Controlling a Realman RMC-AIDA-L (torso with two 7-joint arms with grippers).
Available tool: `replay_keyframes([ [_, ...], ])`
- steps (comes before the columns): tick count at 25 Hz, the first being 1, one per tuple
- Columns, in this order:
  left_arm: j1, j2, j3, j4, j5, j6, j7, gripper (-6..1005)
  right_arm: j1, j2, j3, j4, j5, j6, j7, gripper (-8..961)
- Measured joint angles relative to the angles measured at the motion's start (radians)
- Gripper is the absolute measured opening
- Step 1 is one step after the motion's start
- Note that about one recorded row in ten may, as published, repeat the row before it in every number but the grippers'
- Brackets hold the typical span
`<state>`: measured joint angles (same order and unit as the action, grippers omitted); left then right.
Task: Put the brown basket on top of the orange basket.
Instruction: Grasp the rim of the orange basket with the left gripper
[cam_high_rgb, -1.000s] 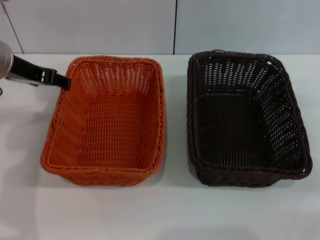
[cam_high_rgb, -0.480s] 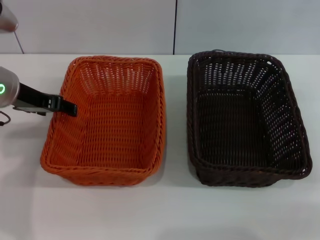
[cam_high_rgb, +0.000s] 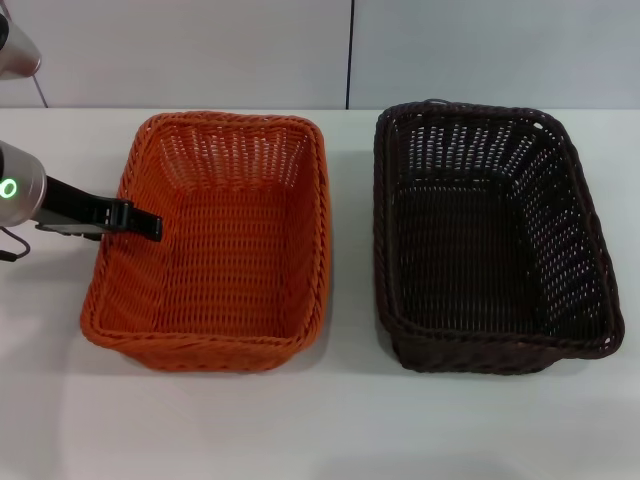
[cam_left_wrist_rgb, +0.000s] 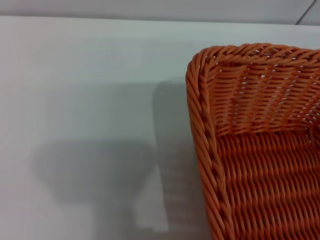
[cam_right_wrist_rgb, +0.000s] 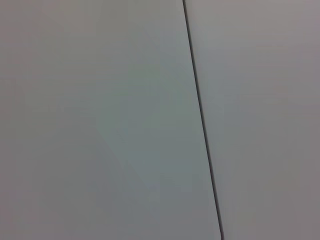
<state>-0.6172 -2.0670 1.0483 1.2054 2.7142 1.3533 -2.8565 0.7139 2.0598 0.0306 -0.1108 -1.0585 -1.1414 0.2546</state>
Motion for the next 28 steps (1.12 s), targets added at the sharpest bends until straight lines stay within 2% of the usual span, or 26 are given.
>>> replay_keyframes([
  [12,-0.001,0.001,0.044,-0.019,-0.012,-0.040,0.009,695,0.000,0.000,0.000,0.001,0.001,0.000,0.000,636],
  [18,0.005,0.004,0.111,-0.018,-0.015,-0.039,0.016,571,-0.006,0.002,0.000,0.002,0.001,0.000,0.000,635],
  [23,0.016,0.005,0.130,-0.007,-0.017,-0.052,0.016,468,-0.011,0.003,0.000,0.001,0.001,0.000,0.000,634],
  [28,0.025,0.004,0.131,0.005,-0.019,-0.065,0.016,235,-0.013,0.003,0.000,0.000,0.000,0.000,0.000,634],
])
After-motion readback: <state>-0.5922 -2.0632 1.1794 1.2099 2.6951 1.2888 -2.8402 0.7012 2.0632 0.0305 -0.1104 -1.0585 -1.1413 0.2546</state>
